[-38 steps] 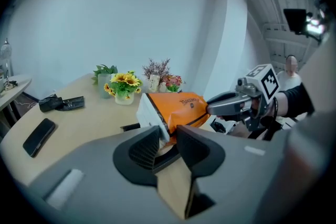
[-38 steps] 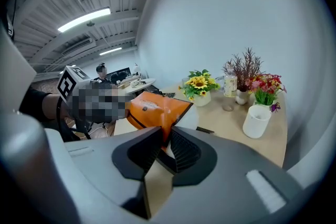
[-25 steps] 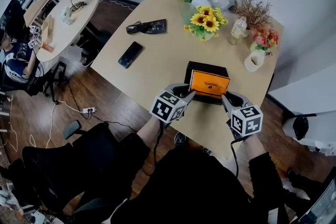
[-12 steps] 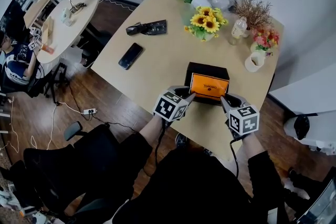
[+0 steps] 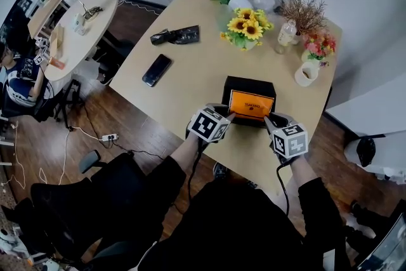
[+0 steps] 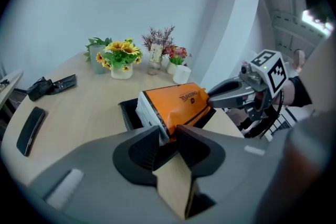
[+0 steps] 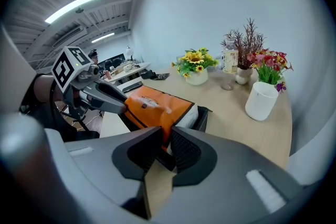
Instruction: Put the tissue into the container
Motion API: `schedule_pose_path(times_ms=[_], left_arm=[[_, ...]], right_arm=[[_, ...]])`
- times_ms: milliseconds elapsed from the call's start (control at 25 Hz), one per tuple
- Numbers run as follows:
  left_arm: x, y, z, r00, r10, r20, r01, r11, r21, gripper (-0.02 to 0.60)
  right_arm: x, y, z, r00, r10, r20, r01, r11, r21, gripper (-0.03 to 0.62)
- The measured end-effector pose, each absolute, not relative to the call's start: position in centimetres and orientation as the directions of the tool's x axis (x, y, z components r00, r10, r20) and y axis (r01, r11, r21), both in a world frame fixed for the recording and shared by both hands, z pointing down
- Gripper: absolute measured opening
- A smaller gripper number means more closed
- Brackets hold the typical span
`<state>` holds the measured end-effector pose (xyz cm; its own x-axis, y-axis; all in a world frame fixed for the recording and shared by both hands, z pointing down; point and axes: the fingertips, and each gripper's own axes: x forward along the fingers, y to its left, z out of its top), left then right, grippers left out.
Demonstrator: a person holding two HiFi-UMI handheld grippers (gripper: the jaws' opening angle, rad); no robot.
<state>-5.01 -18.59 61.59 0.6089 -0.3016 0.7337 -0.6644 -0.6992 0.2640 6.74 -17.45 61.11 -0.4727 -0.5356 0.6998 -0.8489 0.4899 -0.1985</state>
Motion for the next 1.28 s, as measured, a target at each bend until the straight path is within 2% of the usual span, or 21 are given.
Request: schedule_pose_path(times_ms=[960,1280], left_arm=[[-5.1,-18.5,63.7,0.461,-0.226,0.858,-0.664,-0.730,0.165,0.089],[-5.1,-19.6,62.8,0.421,-0.332,0.844,-0.638,-0.770,0.016,0.098]], right_arm=[[6.6,-17.6,63.1,-0.376,-0.447,0.812,-0.831,0.551,-0.081,0.062],[7.7,-18.3,62.5,-0.315,-0.524,0.792,-0.845,0.534,0.018,0.086]])
